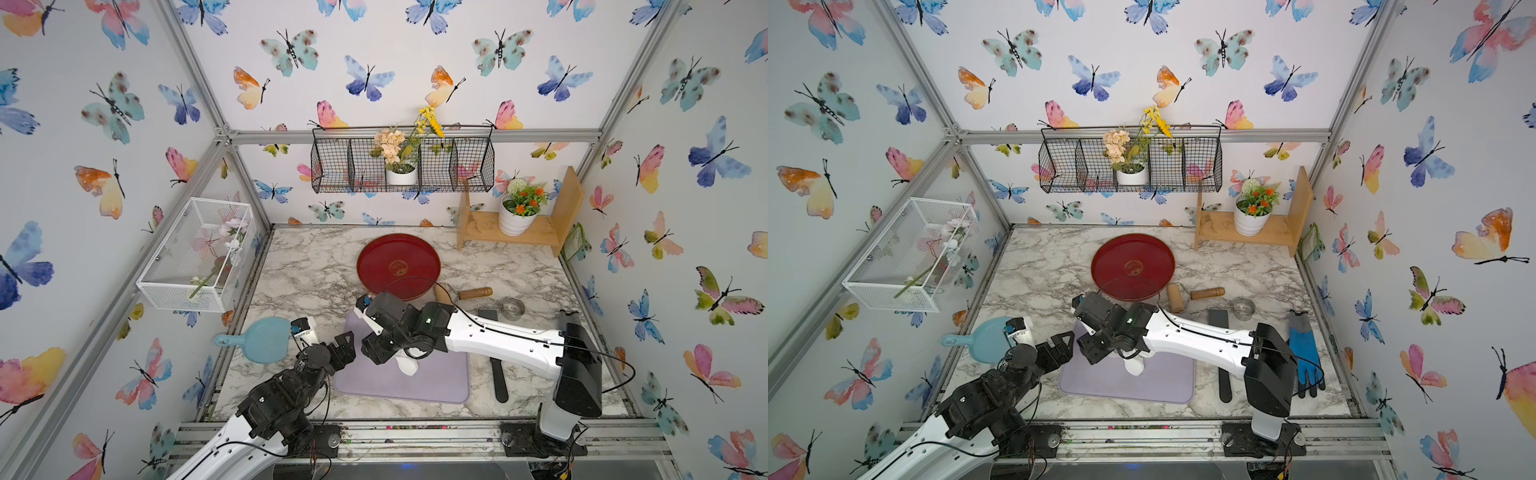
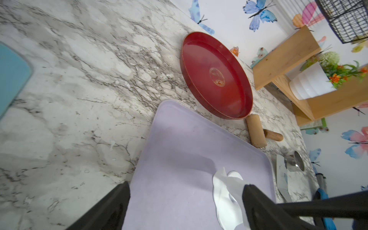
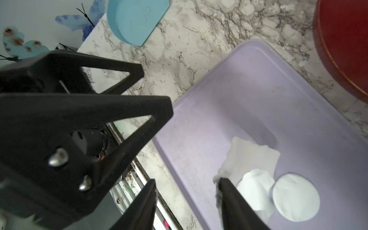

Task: Roll out the dumpling wrappers from the dough
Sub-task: Remove the dumpling wrapper from the work surface.

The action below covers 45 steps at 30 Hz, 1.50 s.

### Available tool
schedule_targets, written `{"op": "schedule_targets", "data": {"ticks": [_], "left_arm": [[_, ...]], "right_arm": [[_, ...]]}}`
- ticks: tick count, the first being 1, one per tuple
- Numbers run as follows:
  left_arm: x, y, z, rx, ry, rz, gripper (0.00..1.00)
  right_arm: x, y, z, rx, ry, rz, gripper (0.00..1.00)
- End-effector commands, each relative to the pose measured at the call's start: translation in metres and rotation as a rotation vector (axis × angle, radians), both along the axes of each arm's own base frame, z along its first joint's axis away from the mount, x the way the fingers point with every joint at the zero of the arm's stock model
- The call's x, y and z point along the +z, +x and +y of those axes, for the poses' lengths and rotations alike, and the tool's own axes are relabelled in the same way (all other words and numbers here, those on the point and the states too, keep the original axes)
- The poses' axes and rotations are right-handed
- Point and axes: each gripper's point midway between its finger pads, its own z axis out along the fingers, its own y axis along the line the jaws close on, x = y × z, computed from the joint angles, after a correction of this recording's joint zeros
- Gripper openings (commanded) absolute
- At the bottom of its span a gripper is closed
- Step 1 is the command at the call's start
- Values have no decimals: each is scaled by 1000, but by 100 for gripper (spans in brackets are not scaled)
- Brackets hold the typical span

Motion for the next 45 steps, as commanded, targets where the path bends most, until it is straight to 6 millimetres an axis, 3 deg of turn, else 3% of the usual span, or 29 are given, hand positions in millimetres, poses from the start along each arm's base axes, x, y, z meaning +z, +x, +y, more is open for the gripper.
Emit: {"op": "schedule_targets", "data": {"ticks": [1,11,22,24,31,38,45], "left_arm": [[9,-2,-21,-109,-79,-56,94],[-1,-5,-37,-187,-66,-3,95],[-3,0,-40,-196,-23,20,97],[-4,1,-38,-189,-19,24,97],[-6,2,-35,-181,-18,26,97],[3,10,-41,-229,-8,-2,97],[10,18,-53,-323,-20,-2,97]], "right_arm": [[31,-13,7,107,145,-54,55],[29,-19,1,263,145,-165,59],[31,-17,-4,322,157,-273,74],[31,-15,-5,323,155,-286,83],[34,-12,-10,357,144,-366,84],[51,-33,-15,513,255,-445,85],[50,-40,-17,565,274,-472,85]]}}
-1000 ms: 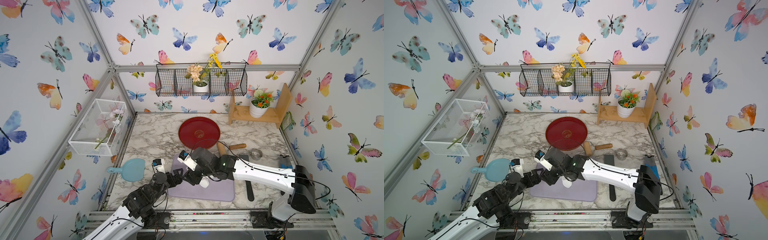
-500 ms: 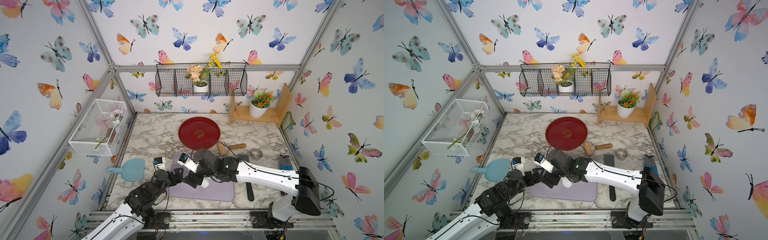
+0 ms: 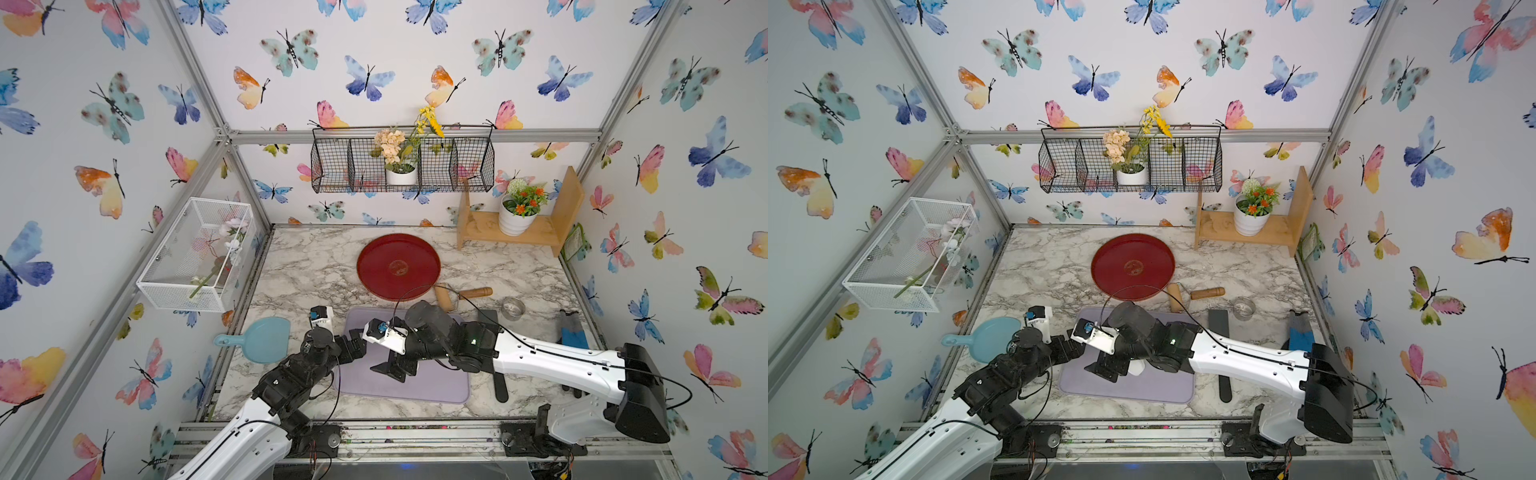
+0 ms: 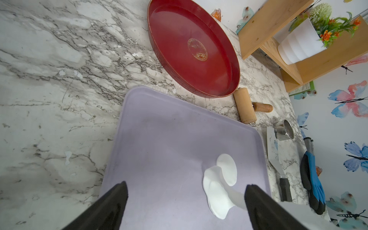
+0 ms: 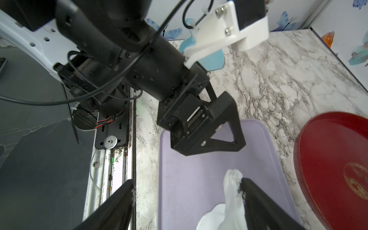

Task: Roll out the dumpling wrappers from the dough
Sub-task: Remove the dumpling wrapper from the work surface.

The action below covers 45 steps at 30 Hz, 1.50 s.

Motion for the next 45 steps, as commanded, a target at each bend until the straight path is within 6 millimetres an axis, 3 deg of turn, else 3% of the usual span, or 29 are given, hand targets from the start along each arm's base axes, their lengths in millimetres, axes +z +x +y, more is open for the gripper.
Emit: {"op": "schedule_targets", "data": {"ticks": [1,7,11,18,28,33,41,45], "left_arm": [[21,0,-22,-137,-48,-59,97],[21,-7,-33,-215,-59,-45,97],[16,-10,-27,-194,-57,-39,98],[12,-11,-17,-142,-49,-32,98],[8,-9,-7,-78,-33,-13,98],[8,-16,-22,-185,-32,8,98],[-6,-31,-51,-280,-11,95,98],[-15,-39,-68,-298,58,128,98]], "right_arm": [[5,-9,4,69,39,-31,85],[0,-4,5,47,23,-36,84],[-13,5,1,-3,-21,-55,84],[-31,3,-2,-3,-71,-30,85],[19,16,-7,-156,121,-9,85],[23,28,-26,-352,174,97,86],[-6,55,-88,-781,152,241,86],[-18,56,-118,-896,163,278,84]]}}
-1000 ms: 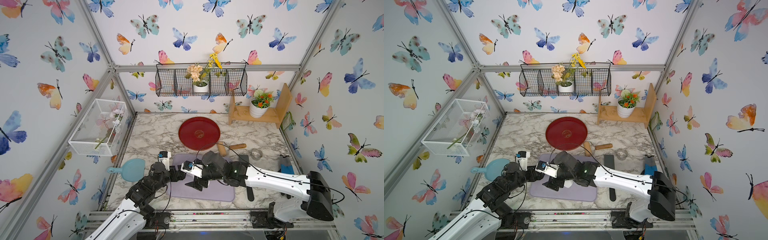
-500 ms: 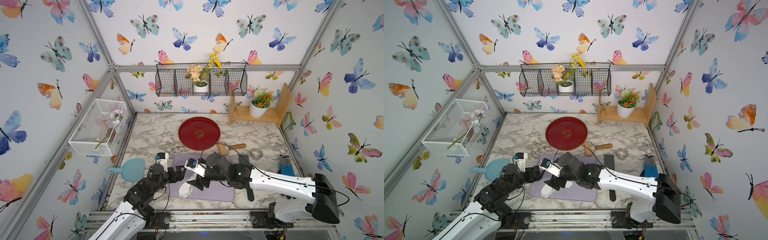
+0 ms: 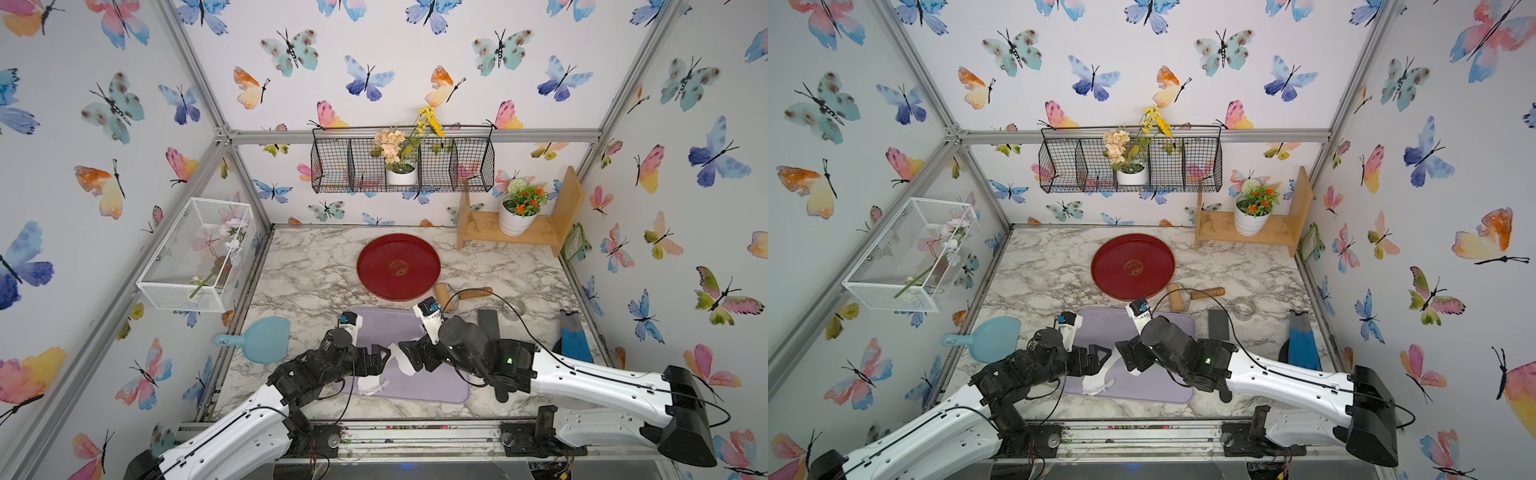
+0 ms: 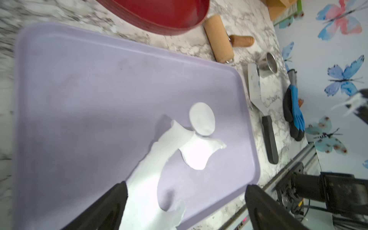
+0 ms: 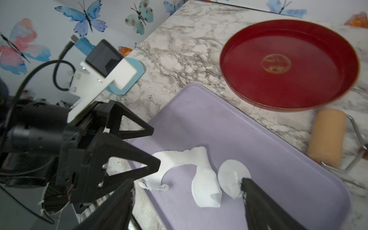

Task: Roll out the dumpling wrappers from the dough
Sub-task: Remove the dumpling wrapper from the work surface.

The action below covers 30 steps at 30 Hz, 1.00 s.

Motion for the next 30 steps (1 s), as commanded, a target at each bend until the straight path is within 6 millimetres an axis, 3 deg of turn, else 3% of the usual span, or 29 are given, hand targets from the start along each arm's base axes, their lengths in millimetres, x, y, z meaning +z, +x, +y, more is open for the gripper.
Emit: {"op": "schedule_targets", "data": {"ticks": [1,6,12,19,25,30], "left_arm": [[0,3,-6,39,56,5,98],[6,13,12,173,50,-25,98],[19,19,19,218,16,-89,99],[11,17,18,203,33,-65,99],[11,18,20,209,44,-74,99],[7,17,23,214,56,-74,99]], "right_arm": [[-14,6,-32,-177,1,59,83],[-53,-13,-46,-147,-80,172,79],[-97,-29,-40,-92,-179,288,76],[-130,-17,-30,-95,-240,338,74],[-149,7,-30,-127,-259,358,70],[-157,11,-21,-102,-268,369,60]]}}
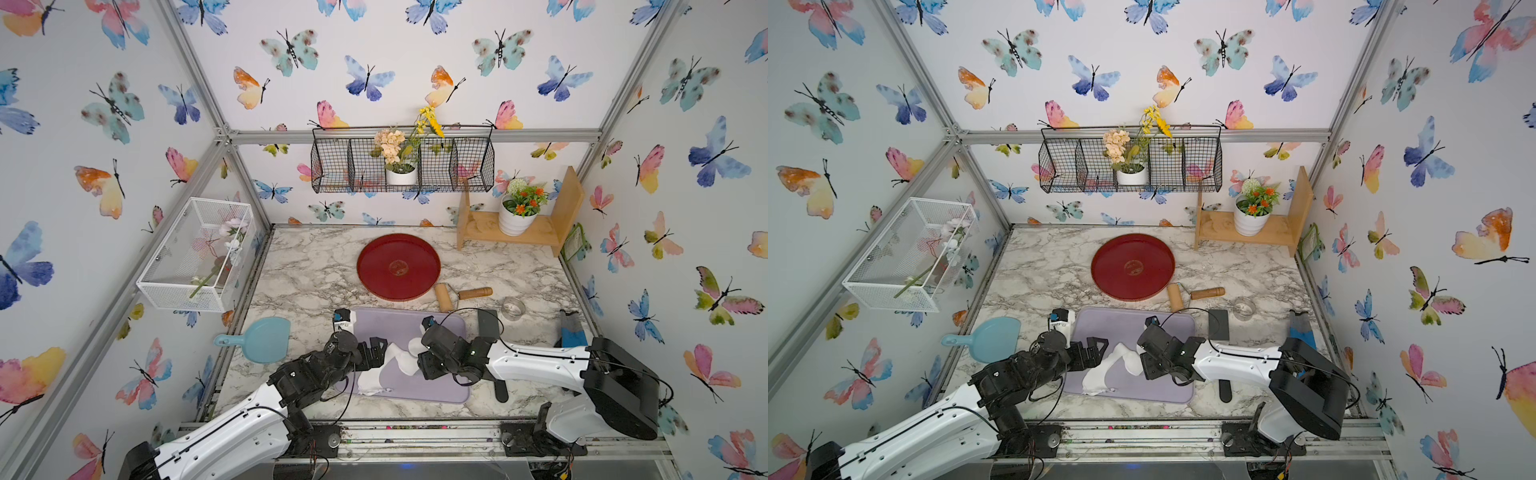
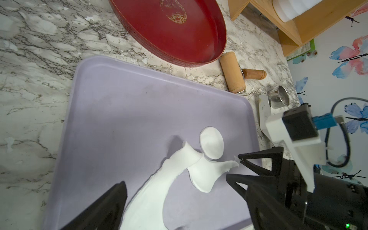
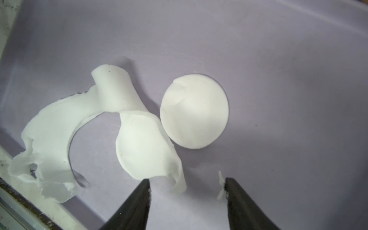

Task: Roll out the dumpling wrappers from the dough
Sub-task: Remove the dumpling wrapper from the work surface.

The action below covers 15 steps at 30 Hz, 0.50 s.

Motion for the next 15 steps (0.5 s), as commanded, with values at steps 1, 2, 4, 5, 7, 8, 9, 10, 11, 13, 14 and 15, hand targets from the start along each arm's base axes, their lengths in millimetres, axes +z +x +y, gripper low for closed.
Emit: {"op": "schedule_targets", "data": {"ticks": [1,2,4,5,7,8,9,10,11,13,14,15], "left_arm": [[-7,1,9,28,36,-4,99],[-8,1,9,26,38,-4,99],[-9,1,9,27,41,-1,99],[-9,1,9,27,42,0,99],[-10,2,8,27,42,0,99],[-10,2,8,27,42,-1,99],[-10,2,8,26,43,0,100],[-10,2,8,27,43,-2,99],[-10,2,8,25,45,-1,99],[-9,2,8,26,44,-2,99],[-9,2,8,26,44,-3,100],[-10,2,8,27,46,-1,99]], "right_arm": [[6,3,20,47,47,8,56],[7,2,23,58,50,15,53],[7,2,27,70,51,26,49],[7,1,28,75,49,31,49],[7,2,29,76,42,29,46],[7,2,28,73,37,27,44],[7,3,27,71,35,24,42],[7,4,26,67,27,23,39],[7,4,25,62,17,21,35],[6,6,20,51,-11,20,29],[5,6,17,44,-28,22,27],[5,6,15,41,-43,25,23]]}}
